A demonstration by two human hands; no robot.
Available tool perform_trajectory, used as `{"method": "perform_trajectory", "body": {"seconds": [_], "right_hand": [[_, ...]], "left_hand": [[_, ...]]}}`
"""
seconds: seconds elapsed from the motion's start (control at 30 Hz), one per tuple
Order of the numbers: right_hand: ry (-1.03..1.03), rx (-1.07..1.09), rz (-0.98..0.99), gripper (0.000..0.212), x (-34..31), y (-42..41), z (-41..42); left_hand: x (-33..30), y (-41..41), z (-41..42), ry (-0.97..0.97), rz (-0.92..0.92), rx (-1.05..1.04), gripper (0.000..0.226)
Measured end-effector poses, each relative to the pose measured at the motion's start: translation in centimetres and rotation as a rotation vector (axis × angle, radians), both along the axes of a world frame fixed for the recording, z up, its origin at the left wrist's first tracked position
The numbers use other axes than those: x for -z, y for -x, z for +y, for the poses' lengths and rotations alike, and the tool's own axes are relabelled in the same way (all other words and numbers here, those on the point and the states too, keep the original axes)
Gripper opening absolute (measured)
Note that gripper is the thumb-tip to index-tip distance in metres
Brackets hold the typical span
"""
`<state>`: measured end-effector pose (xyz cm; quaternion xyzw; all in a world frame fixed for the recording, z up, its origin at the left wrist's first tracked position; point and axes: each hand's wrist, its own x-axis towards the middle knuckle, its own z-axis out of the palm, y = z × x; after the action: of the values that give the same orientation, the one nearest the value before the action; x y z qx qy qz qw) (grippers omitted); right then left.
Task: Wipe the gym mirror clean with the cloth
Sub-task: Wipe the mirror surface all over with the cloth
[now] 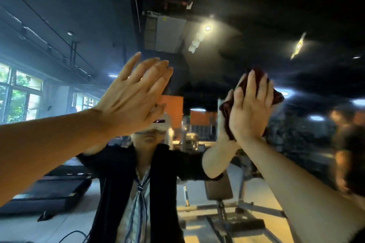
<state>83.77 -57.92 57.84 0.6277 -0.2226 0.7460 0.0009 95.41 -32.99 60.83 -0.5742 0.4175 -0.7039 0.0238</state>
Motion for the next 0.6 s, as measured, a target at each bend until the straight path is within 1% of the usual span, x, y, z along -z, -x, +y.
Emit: {"method": "perform_trajectory", "body": {"seconds": [0.07, 0.13, 0.17, 0.2, 0.23, 0.27, 0.33, 0.37, 0.4, 0.43, 0.47, 0.53, 0.6], "right_hand": [[0.146, -0.017, 0.058, 0.057, -1.9, -2.1, 3.7], [0.384, -0.046, 0.203, 0.054, -1.1, -3.4, 6.4], [0.491, -0.062, 0.280, 0.053, -0.4, -3.4, 6.4], [0.552, -0.074, 0.329, 0.052, -0.2, -3.0, 5.7], [0.550, -0.077, 0.332, 0.052, -0.4, -2.3, 4.4], [0.480, -0.063, 0.278, 0.052, -0.9, -1.8, 3.0], [0.240, -0.044, 0.102, 0.052, -2.9, -1.2, 1.4], [0.144, -0.038, 0.052, 0.051, -4.1, -1.5, 1.6], [0.101, -0.026, 0.034, 0.052, -5.0, -2.1, 2.6], [0.130, -0.014, 0.042, 0.052, -5.5, -2.9, 4.1], [0.215, -0.012, 0.075, 0.052, -5.6, -3.6, 5.8], [0.453, -0.026, 0.213, 0.053, -4.5, -4.9, 8.2], [0.640, -0.035, 0.352, 0.053, -3.3, -4.4, 8.0]], "left_hand": [[-1.2, 0.1, -0.4, 0.034, 0.018, -0.013, 0.066], [-2.0, 0.1, -0.5, 0.070, 0.037, -0.028, 0.067], [-2.2, 0.0, -0.5, 0.078, 0.043, -0.038, 0.067], [-2.5, 0.0, -0.4, 0.081, 0.050, -0.047, 0.068], [-2.8, 0.0, -0.3, 0.079, 0.059, -0.055, 0.069], [-2.9, -0.1, -0.2, 0.074, 0.067, -0.063, 0.070], [-3.1, -0.3, 0.0, 0.068, 0.068, -0.066, 0.070], [-3.1, -0.4, 0.0, 0.065, 0.064, -0.061, 0.069], [-3.1, -0.5, -0.1, 0.064, 0.058, -0.054, 0.068], [-3.2, -0.5, -0.2, 0.066, 0.053, -0.044, 0.067], [-3.3, -0.5, -0.3, 0.070, 0.049, -0.029, 0.065], [-3.4, -0.5, -0.1, 0.076, 0.049, 0.008, 0.062], [-3.6, -0.8, 0.5, 0.068, 0.032, 0.016, 0.060]]}}
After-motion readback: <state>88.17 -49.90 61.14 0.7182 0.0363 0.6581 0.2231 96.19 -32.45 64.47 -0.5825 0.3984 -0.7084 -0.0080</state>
